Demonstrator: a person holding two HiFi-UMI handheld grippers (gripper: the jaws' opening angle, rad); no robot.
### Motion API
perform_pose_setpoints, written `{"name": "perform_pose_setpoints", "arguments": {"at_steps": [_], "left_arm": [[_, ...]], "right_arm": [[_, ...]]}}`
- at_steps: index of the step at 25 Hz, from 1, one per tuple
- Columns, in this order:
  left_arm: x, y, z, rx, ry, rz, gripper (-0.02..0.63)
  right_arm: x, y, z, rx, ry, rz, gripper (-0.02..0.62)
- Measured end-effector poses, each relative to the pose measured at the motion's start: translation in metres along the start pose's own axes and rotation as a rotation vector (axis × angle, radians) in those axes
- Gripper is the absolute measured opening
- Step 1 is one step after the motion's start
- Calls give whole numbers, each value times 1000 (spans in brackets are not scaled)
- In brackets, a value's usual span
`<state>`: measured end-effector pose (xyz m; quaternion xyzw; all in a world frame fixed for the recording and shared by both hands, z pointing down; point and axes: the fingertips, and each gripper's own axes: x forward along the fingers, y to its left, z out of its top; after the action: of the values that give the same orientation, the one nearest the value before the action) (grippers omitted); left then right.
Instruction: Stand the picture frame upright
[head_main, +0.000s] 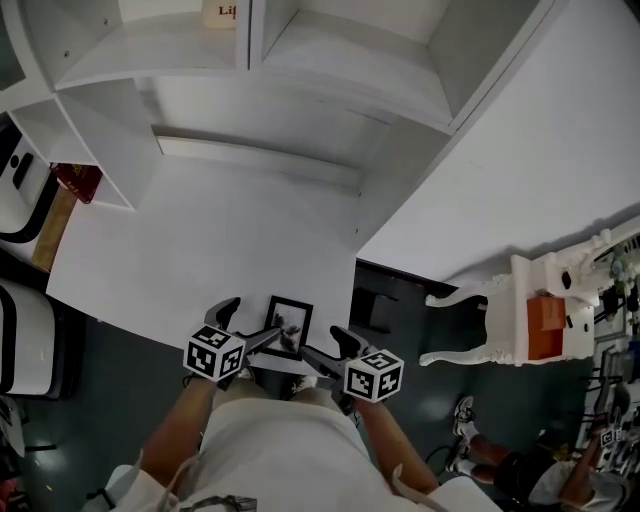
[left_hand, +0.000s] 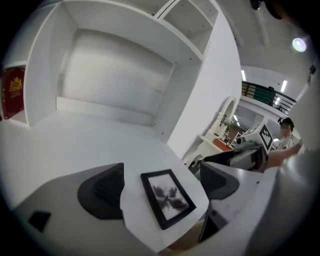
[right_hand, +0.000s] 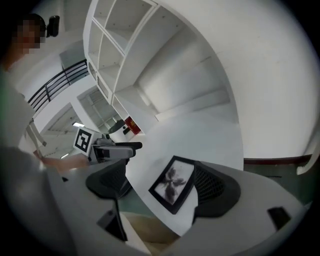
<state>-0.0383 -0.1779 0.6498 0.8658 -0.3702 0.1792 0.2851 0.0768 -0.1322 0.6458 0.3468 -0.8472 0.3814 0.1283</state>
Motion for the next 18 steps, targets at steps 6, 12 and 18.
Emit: {"name": "perform_pose_setpoints", "arguments": {"at_steps": [6, 12, 18], "left_arm": [[37, 16, -53, -57, 198, -8, 380], [52, 24, -73, -72, 309, -24, 339], [56, 30, -79, -86, 369, -24, 307]], "right_arm": [[35, -36, -37, 64, 135, -58, 434], [53, -46, -49, 82, 200, -80, 433], [65, -52, -56, 106, 232, -112, 420]]}}
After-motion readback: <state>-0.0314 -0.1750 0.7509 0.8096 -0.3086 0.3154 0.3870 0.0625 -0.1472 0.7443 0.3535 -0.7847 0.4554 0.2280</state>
